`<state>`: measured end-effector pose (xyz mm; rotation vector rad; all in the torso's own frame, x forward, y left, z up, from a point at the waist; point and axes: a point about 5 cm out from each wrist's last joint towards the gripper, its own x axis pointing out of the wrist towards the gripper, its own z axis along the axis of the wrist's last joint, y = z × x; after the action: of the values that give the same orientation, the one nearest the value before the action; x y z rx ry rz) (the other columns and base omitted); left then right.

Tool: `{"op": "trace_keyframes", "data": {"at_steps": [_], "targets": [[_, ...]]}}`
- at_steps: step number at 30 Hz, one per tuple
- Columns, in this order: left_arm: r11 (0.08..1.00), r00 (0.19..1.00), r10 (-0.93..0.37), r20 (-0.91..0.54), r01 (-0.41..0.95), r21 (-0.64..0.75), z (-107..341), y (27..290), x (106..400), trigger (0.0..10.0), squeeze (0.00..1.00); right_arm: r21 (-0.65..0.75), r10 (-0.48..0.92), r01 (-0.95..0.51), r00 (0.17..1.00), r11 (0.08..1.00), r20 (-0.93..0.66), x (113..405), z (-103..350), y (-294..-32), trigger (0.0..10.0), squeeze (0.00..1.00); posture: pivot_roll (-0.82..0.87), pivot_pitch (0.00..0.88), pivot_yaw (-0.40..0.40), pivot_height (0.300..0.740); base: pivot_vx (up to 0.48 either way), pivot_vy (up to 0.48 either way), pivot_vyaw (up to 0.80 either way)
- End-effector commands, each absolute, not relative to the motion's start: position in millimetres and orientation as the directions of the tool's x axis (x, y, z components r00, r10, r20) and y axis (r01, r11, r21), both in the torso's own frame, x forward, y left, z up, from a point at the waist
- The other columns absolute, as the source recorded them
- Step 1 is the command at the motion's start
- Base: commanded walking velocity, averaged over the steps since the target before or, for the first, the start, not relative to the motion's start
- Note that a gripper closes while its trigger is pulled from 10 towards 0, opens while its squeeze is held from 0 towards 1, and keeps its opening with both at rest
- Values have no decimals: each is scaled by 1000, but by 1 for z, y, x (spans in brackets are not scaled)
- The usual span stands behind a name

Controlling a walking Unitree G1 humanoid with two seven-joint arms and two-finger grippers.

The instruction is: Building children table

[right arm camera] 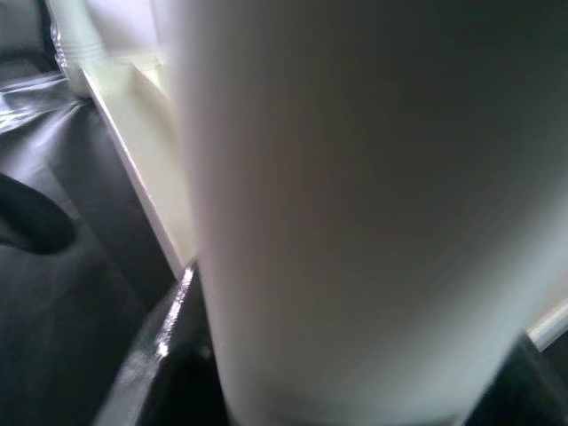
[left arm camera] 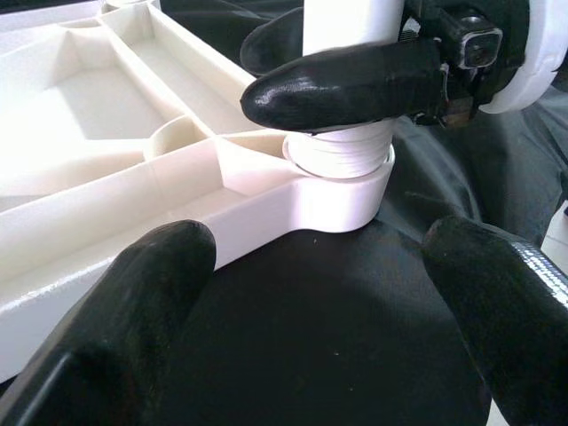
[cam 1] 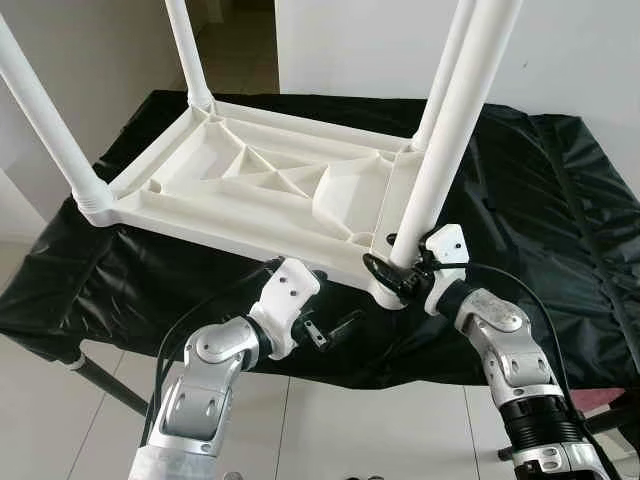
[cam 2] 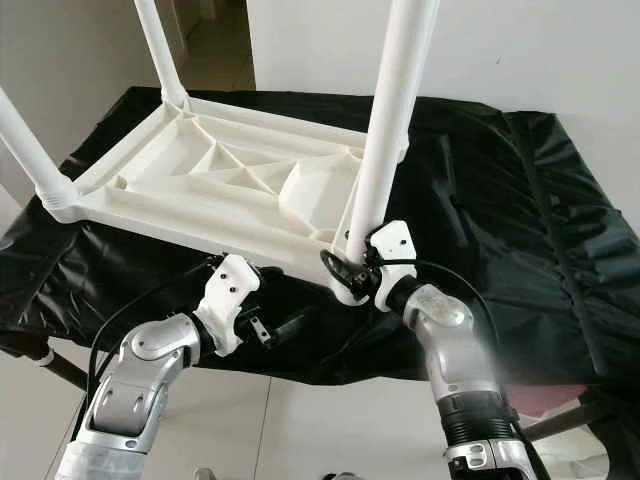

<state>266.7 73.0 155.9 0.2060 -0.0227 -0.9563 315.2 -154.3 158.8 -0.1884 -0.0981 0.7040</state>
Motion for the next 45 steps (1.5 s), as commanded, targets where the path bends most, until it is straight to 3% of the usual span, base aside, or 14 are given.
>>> {"op": "trace_keyframes", "data": {"at_steps": [1, 3, 4, 5, 6, 7, 16, 22, 32, 36, 44, 45], "targets": [[686, 708, -704, -65, 701, 195, 152, 80, 274, 10000, 0, -197, 670, -659, 742, 726, -15, 315, 150, -154, 0, 0, -8, 59, 5, 740, 0, 0, 0], [687, 707, -704, -64, 701, 192, 152, 80, 274, 10000, 0, -184, 654, -645, 756, 742, -14, 316, 150, -157, 0, 0, -16, 56, 8, 740, 0, 0, 0], [686, 706, -705, -63, 703, 189, 151, 79, 274, 10000, 0, -164, 644, -636, 765, 754, -10, 316, 151, -160, 1098, 0, -18, 56, 7, 740, 0, 0, 0], [686, 706, -705, -63, 703, 189, 151, 79, 274, 10000, 0, -164, 644, -636, 765, 754, -10, 316, 151, -160, 1098, 0, -18, 56, 7, 740, 0, 0, 0], [685, 704, -707, -63, 704, 188, 151, 78, 274, 10000, 0, -155, 636, -628, 772, 762, -3, 317, 152, -161, 8392, 0, -18, 56, 7, 740, 0, 0, 0], [682, 702, -710, -63, 707, 186, 150, 78, 274, 10000, 0, -157, 606, -599, 796, 785, -9, 317, 152, -164, 10000, 0, -22, 56, 6, 740, 0, 0, 0], [674, 692, -719, -66, 717, 178, 148, 75, 272, 10000, 0, -179, 451, -450, 892, 875, -36, 317, 147, -166, 10000, 0, -33, 65, 18, 740, 0, 0, 0], [673, 693, -718, -66, 716, 187, 149, 76, 272, 10000, 0, -77, 285, -286, 958, 955, -17, 315, 149, -162, 10000, 0, -16, 77, 3, 740, 0, 0, 0], [694, 712, -699, -66, 698, 180, 147, 79, 270, 10000, 0, 62, -120, 122, 992, 991, -35, 293, 140, -138, 10000, 0, -8, 99, -13, 740, 0, 0, 0], [696, 713, -699, -62, 697, 174, 147, 78, 269, 10000, 0, 88, -93, 97, 995, 991, -44, 289, 141, -123, 10000, 0, -12, 102, -10, 740, 0, 0, 0], [689, 708, -703, -66, 701, 183, 148, 79, 270, 10000, 0, 63, -84, 86, 996, 994, -41, 290, 146, -131, 10000, 0, -20, 103, -8, 740, 0, 0, 0], [691, 710, -702, -64, 699, 183, 148, 80, 270, 10000, 0, 62, -84, 86, 996, 994, -32, 292, 148, -133, 10000, 514, -25, 102, -6, 740, 0, 0, 0]]}}
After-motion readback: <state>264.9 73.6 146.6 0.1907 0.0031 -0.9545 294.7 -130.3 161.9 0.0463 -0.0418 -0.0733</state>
